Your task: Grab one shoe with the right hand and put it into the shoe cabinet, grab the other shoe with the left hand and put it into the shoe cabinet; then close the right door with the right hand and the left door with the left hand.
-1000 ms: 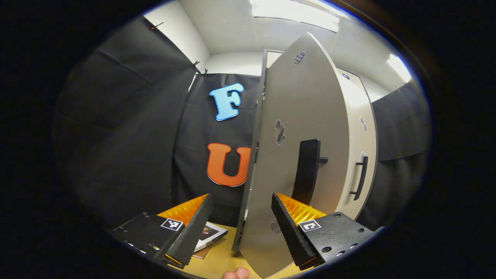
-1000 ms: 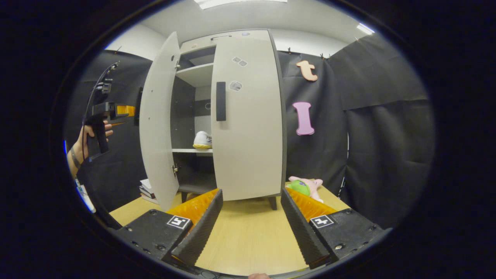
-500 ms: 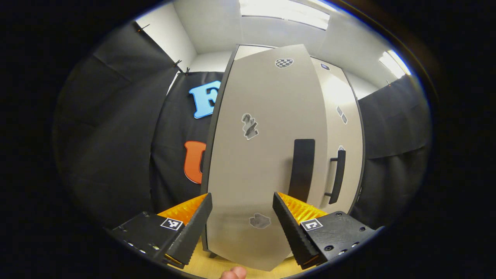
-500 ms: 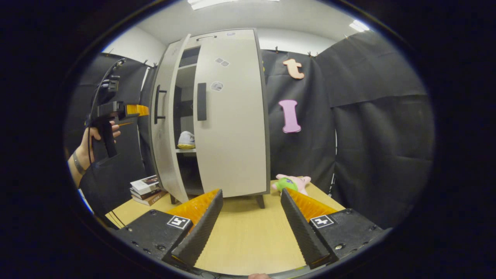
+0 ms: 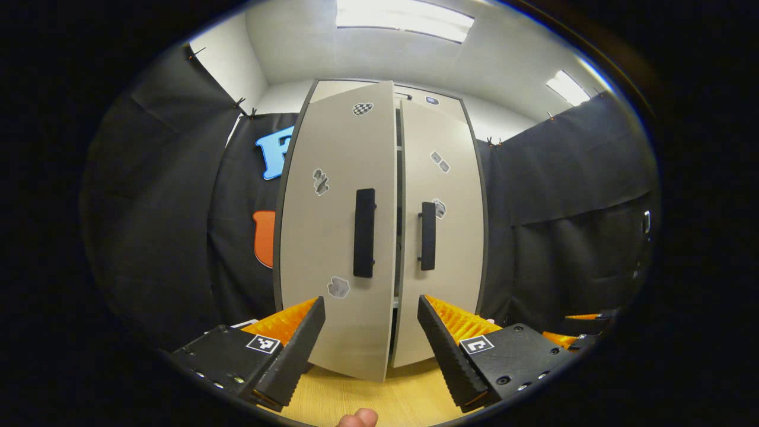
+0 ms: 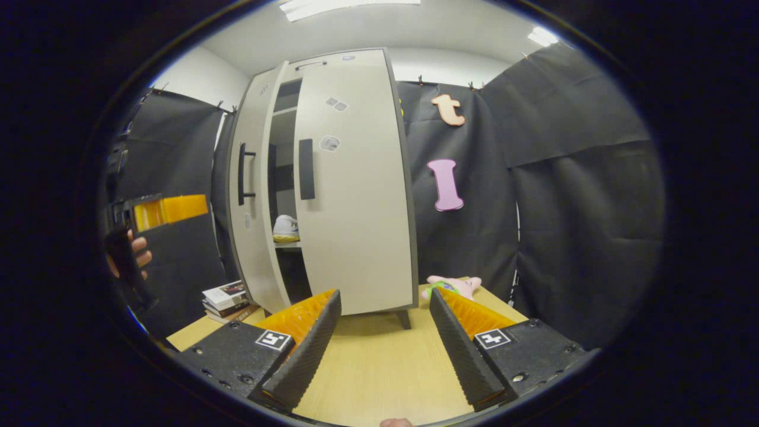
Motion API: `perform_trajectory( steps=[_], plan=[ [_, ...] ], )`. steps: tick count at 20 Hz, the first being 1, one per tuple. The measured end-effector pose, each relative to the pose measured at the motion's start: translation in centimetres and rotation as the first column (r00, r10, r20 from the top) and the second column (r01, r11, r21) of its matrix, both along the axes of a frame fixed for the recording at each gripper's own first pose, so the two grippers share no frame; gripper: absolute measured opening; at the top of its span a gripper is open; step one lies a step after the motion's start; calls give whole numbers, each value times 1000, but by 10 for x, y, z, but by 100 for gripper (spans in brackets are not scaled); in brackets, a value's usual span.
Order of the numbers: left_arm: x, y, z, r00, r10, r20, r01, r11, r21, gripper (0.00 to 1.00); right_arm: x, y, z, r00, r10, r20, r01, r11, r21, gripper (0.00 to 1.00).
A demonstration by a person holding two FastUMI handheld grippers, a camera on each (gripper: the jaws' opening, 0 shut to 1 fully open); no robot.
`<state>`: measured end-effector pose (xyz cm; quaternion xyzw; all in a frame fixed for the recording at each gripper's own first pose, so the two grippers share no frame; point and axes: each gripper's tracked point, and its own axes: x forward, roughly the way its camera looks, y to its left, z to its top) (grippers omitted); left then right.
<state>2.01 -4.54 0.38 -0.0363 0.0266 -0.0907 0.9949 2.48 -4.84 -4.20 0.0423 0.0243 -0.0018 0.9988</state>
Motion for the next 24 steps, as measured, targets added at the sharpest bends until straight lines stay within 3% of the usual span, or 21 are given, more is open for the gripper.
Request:
perform_trajectory(
  steps=[4, 7, 10, 15, 22, 23, 24],
  plan=[
    [-33, 0, -24, 999, 29, -36, -28, 999, 23, 94, -9, 10, 7, 999, 30, 10, -30, 1000, -6, 94],
    [-50, 9, -42, 997, 67, -48, -63, 995, 80, 94, -21, 16, 11, 999, 52, 12, -52, 999, -14, 98],
    [-62, 11, -51, 993, 89, -77, -85, 995, 50, 94, -29, 14, 14, 998, 54, 24, -53, 998, -31, 94],
    [-63, 12, -49, 991, 106, -77, -105, 994, 27, 94, -31, 11, 11, 999, 43, 24, -43, 998, -36, 97],
    [-56, -2, -43, 995, 78, -63, -77, 997, 18, 94, -29, 18, 13, 997, 69, 30, -68, 997, -27, 98],
    [-56, -3, -41, 995, 76, -57, -75, 997, 24, 94, -29, 20, 15, 997, 72, 38, -71, 997, -25, 94],
    [-57, -4, -41, 996, 73, -54, -71, 997, 32, 94, -28, 21, 15, 997, 71, 41, -70, 997, -23, 98]
  ],
)
